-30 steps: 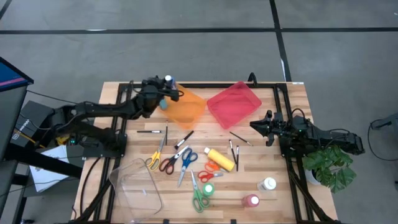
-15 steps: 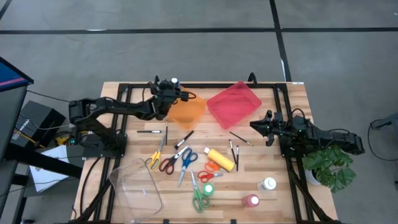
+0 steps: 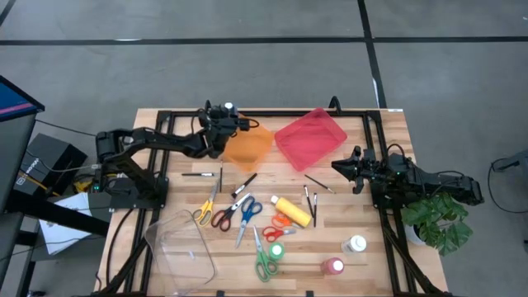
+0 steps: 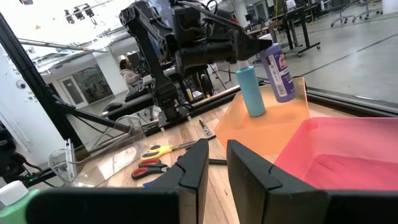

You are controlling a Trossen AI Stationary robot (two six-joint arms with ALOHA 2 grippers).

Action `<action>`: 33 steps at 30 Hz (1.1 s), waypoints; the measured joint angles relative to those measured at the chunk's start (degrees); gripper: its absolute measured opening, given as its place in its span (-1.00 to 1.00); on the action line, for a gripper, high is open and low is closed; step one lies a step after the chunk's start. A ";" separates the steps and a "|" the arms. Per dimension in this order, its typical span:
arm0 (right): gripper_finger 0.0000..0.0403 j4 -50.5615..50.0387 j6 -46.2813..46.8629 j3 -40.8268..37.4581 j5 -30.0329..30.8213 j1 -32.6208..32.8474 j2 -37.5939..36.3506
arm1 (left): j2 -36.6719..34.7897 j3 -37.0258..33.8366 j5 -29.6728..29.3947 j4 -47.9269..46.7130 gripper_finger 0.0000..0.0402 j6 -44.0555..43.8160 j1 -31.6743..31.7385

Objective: Pick & Place Paint Supplies
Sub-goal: Put the blue paint bottle into the orange bin

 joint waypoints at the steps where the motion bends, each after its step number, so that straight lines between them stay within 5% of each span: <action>1: -0.72 0.00 0.00 0.02 0.02 0.00 0.00 | -0.06 0.00 0.01 -0.01 -0.46 0.01 0.37; 11: -0.72 0.00 0.09 0.02 0.00 0.00 0.00 | -0.04 0.00 1.09 0.24 -0.46 0.39 2.13; 33: -0.72 0.00 -0.02 0.00 0.00 0.00 0.00 | -0.02 0.00 15.72 -0.24 -0.46 5.14 9.90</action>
